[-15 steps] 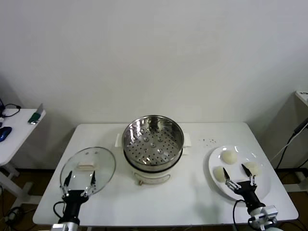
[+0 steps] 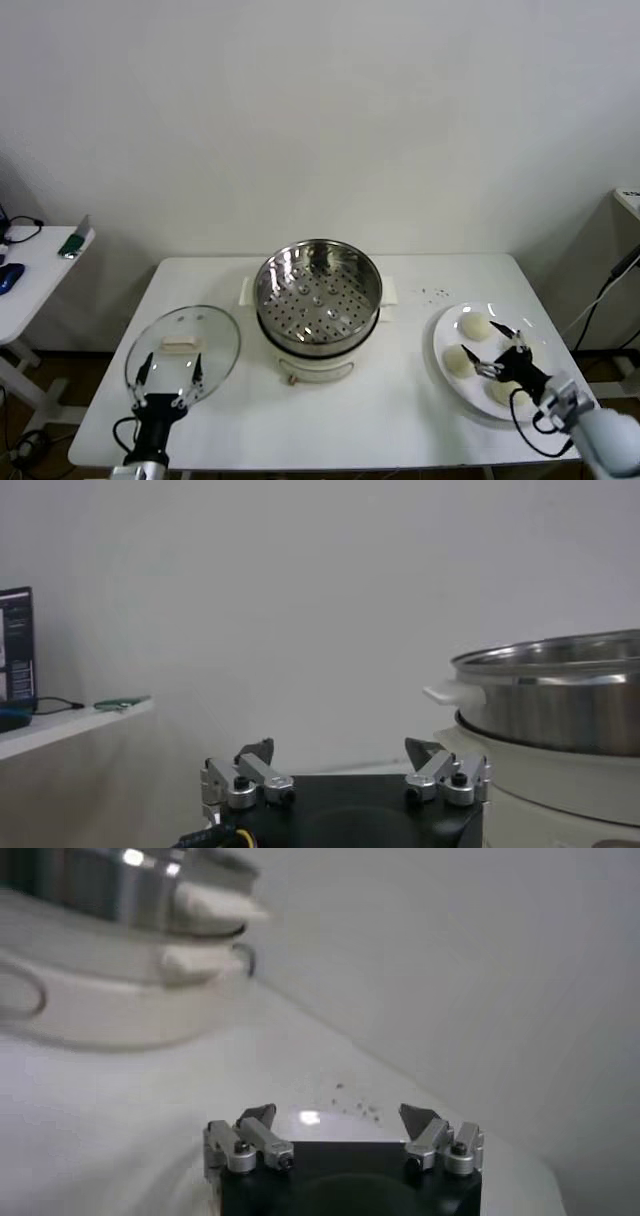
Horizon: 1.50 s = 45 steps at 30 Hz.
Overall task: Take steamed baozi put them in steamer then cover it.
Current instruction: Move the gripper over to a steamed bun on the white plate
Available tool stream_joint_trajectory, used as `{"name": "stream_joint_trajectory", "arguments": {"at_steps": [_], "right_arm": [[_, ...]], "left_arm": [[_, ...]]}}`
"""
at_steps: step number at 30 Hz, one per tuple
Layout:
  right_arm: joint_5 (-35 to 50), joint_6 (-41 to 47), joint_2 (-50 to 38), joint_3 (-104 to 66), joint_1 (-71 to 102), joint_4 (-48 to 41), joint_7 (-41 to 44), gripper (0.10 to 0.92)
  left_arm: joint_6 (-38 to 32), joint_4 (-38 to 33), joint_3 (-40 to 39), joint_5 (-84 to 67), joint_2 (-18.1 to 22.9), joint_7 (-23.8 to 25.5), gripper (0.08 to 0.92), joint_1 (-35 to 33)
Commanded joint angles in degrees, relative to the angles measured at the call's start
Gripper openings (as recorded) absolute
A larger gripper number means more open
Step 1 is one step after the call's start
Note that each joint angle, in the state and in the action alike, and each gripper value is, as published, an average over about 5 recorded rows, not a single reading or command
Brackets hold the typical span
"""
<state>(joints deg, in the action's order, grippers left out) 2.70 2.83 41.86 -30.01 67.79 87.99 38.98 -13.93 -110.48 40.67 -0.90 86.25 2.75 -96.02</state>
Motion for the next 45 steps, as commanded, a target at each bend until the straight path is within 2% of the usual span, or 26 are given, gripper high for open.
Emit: {"name": "stream_joint_trajectory", "arguments": {"at_steps": [1, 7, 16, 29, 45], "right_arm": [[-7.95, 2.33, -18.85, 28.48, -32.0, -13.05, 21.69, 0.823], [-12.03, 0.51, -17.61, 48.89, -52.75, -19.25, 26.32, 0.823], [-15.27, -1.36, -7.0, 69.27, -70.07, -31.95, 28.39, 0.823], [-15.51, -2.37, 5.23, 73.3, -71.18, -42.14, 28.44, 0.823], [-16.31, -3.41, 8.87, 73.41, -68.22, -44.85, 27.07, 0.823]], "left_arm": [[0.31, -0.27, -0.04, 0.04, -0.42, -0.36, 0.823, 0.09], [0.78, -0.39, -0.05, 0.26, -0.58, -0.48, 0.823, 0.28], [1.72, -0.33, -0.29, 0.84, -0.68, -0.64, 0.823, 0.51], [2.44, -0.12, 0.26, 1.87, -0.83, -0.71, 0.823, 1.09], [2.37, 1.13, 1.01, 2.32, -1.0, -0.78, 0.823, 1.34]]}}
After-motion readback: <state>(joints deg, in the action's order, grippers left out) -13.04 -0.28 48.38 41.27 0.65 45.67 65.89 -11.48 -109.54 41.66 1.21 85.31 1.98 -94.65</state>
